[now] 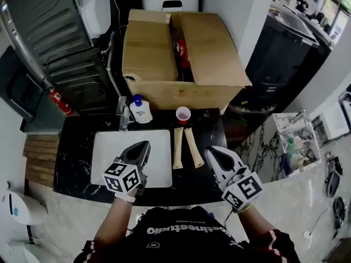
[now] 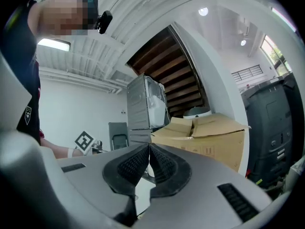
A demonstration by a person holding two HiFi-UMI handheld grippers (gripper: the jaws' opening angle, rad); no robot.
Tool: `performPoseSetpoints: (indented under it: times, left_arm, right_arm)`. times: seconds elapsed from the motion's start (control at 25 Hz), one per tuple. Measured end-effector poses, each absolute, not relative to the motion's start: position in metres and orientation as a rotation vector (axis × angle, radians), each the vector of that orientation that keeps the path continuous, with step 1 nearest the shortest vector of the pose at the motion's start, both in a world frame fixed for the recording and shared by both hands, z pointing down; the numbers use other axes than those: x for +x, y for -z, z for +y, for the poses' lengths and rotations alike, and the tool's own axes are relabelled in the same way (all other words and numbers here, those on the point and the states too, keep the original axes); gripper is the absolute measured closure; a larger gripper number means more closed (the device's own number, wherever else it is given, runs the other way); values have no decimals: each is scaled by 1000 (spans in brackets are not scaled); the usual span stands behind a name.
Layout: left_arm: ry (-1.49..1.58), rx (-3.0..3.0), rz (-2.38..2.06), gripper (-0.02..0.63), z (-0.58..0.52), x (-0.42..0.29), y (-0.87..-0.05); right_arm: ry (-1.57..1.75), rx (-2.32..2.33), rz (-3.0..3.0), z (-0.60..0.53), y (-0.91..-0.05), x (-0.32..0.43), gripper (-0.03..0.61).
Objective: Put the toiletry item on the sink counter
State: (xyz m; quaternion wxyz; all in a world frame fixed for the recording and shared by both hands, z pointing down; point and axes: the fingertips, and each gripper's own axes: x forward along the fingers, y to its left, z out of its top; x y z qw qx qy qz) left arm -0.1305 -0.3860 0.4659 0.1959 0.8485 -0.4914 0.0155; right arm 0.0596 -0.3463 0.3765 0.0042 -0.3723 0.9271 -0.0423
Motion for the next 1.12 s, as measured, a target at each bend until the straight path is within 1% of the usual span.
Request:
performPoseSetpoints:
  times: [0.16,0.28,0.52,1.12]
  left_arm:
    - [34,2643,-1252,600,-359,-114,-416]
    - [74,2770,-1242,600,-347,-111,-398]
    - [92,2795,-1226,600,-341,-114,-397]
    - [88,2872,-1199,600,-336,-105,-382]
  right_arm:
    - [90,-1082,2954,-345,-365,26,540]
    - [87,-1031,2966,-342,-357,6,540]
    - [77,-990,2948,-338,-347,-10,541]
    - [54,-998,2929,-333,-340,-13,541]
